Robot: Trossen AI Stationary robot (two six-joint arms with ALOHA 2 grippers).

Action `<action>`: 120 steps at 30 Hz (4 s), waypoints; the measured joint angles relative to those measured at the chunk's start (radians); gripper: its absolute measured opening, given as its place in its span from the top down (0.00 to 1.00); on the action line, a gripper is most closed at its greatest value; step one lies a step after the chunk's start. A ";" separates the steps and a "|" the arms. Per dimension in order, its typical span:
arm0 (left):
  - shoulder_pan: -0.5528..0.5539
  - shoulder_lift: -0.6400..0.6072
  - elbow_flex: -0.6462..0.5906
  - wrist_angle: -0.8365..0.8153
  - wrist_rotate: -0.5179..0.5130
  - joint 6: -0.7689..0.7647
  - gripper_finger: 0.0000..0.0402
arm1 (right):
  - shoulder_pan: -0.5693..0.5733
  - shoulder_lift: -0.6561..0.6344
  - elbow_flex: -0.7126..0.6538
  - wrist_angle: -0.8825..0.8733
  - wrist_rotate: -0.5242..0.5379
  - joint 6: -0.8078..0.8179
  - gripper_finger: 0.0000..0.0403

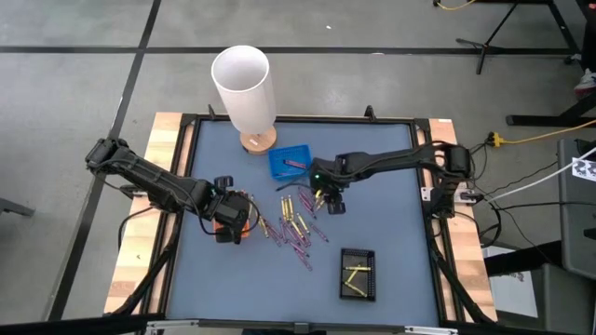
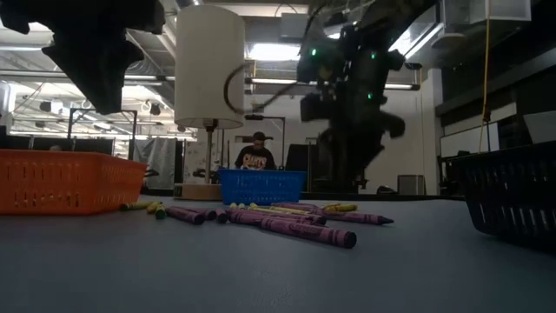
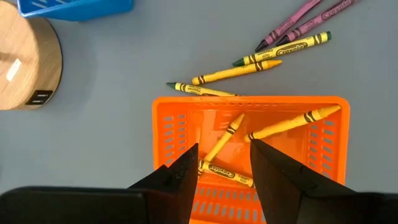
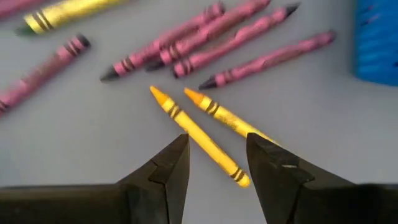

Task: Sort crayons
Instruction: Put the yellow crayon into the orange bin

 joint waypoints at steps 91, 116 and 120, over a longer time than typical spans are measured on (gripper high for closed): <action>0.004 0.000 0.000 0.435 -0.259 0.142 0.68 | 0.100 0.096 0.280 0.490 -0.187 -0.020 0.94; 0.004 0.000 0.000 0.437 -0.239 0.143 0.92 | 0.106 0.095 0.280 0.488 -0.127 -0.020 0.94; 0.004 0.000 0.000 0.436 -0.241 0.143 0.96 | 0.106 0.095 0.280 0.486 -0.127 -0.020 0.94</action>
